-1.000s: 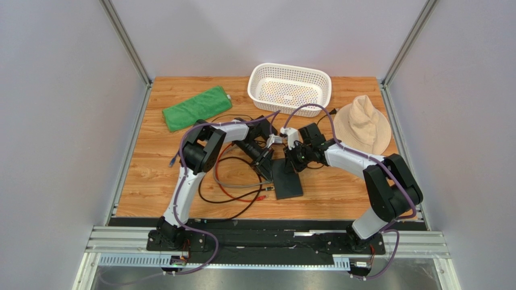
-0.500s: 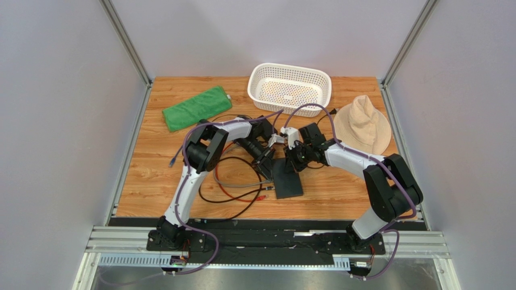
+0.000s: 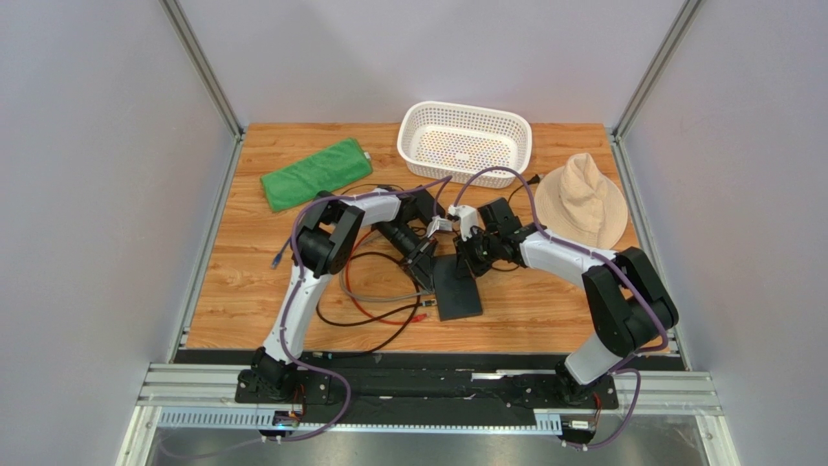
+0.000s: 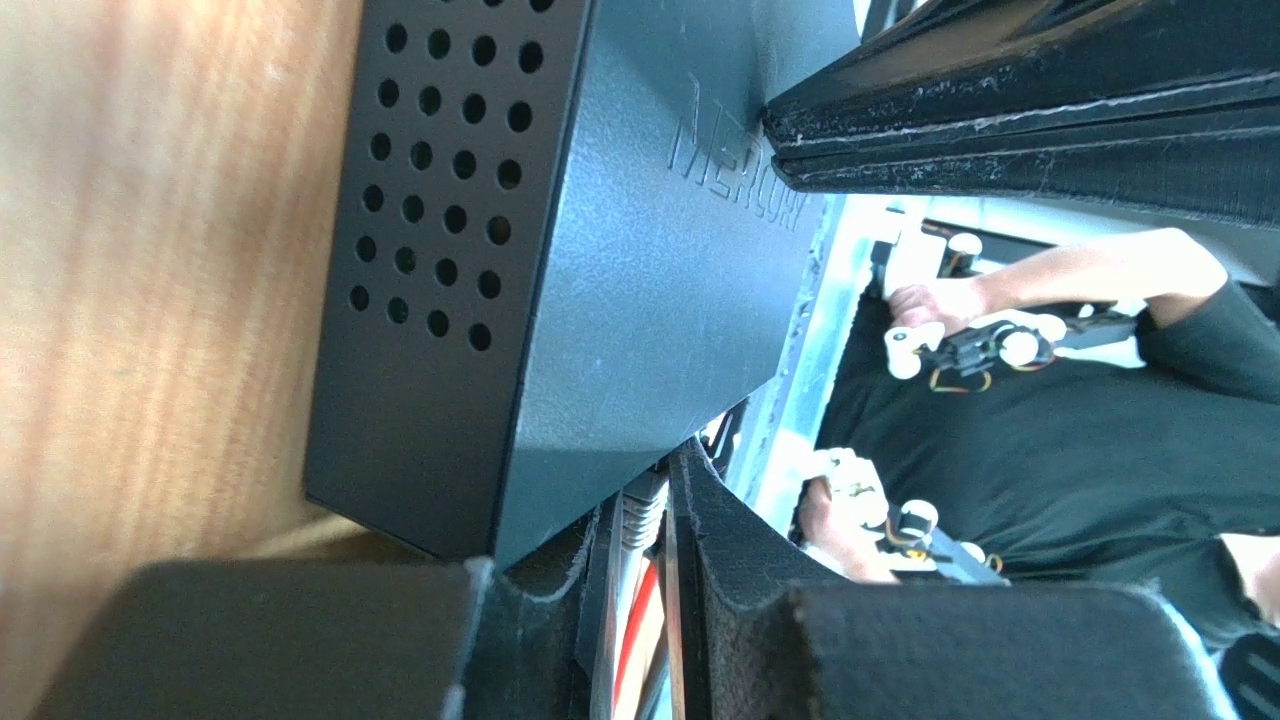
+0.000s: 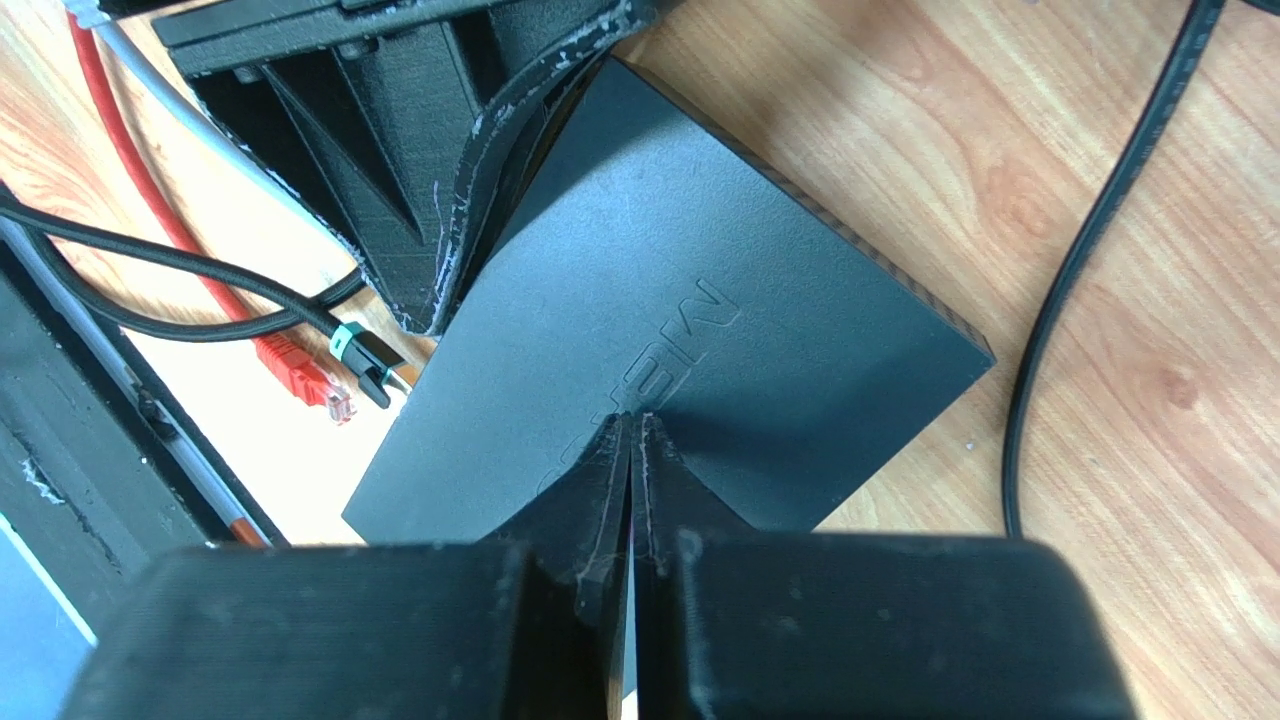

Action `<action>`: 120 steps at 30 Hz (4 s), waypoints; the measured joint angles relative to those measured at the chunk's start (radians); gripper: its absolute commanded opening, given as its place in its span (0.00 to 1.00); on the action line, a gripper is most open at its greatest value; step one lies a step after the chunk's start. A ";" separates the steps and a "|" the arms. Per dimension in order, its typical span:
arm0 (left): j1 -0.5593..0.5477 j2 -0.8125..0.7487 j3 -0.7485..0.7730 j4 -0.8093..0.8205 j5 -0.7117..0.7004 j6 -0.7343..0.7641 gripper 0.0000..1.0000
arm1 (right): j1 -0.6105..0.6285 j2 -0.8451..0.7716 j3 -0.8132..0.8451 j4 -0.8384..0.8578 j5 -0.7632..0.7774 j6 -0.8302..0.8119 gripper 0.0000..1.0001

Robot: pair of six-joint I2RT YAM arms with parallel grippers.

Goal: Pull the plug from the switch port

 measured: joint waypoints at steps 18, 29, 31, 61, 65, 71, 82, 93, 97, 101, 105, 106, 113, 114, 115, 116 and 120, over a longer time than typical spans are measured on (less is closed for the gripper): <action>0.014 0.117 0.215 -0.237 -0.011 0.208 0.00 | 0.000 0.000 0.000 0.001 0.006 -0.001 0.00; 0.031 0.142 0.194 -0.291 0.051 0.333 0.00 | 0.000 0.000 0.000 0.000 0.006 -0.001 0.00; 0.038 0.132 0.152 -0.309 0.051 0.354 0.00 | 0.000 0.002 0.000 0.000 0.005 -0.001 0.00; 0.230 -0.223 0.306 0.083 -0.618 0.117 0.44 | 0.000 0.007 0.006 0.001 0.002 -0.001 0.00; 0.223 -0.311 0.193 0.161 -0.505 0.069 0.52 | 0.000 0.004 0.003 0.004 0.004 -0.001 0.00; 0.184 -0.366 0.004 0.188 -0.234 -0.001 0.55 | 0.000 0.002 -0.001 0.008 0.005 -0.001 0.00; 0.038 -0.273 -0.171 0.214 -0.064 -0.024 0.56 | 0.001 -0.013 -0.015 0.010 0.007 -0.001 0.01; -0.012 -0.192 -0.202 0.226 -0.046 -0.026 0.56 | 0.000 -0.032 -0.029 0.008 0.026 -0.002 0.01; -0.013 -0.181 -0.198 0.222 -0.028 -0.031 0.56 | 0.000 -0.032 -0.029 0.008 0.026 -0.003 0.01; -0.013 -0.167 -0.193 0.216 -0.009 -0.032 0.54 | 0.000 -0.032 -0.029 0.008 0.026 -0.005 0.01; -0.013 -0.147 -0.182 0.201 0.006 -0.034 0.50 | 0.000 -0.032 -0.030 0.009 0.026 -0.005 0.01; -0.013 -0.142 -0.180 0.199 0.009 -0.034 0.50 | 0.000 -0.032 -0.030 0.008 0.026 -0.005 0.01; -0.017 -0.117 -0.164 0.181 0.021 -0.040 0.45 | 0.000 -0.032 -0.030 0.009 0.026 -0.005 0.01; -0.018 -0.113 -0.161 0.178 0.023 -0.042 0.45 | 0.000 -0.032 -0.030 0.008 0.026 -0.005 0.01; -0.019 -0.107 -0.157 0.175 0.024 -0.043 0.44 | 0.000 -0.032 -0.030 0.008 0.026 -0.005 0.01; -0.020 -0.103 -0.153 0.172 0.026 -0.045 0.43 | 0.000 -0.032 -0.030 0.008 0.026 -0.005 0.01; -0.022 -0.087 -0.141 0.161 0.032 -0.051 0.38 | 0.000 -0.032 -0.030 0.008 0.026 -0.005 0.01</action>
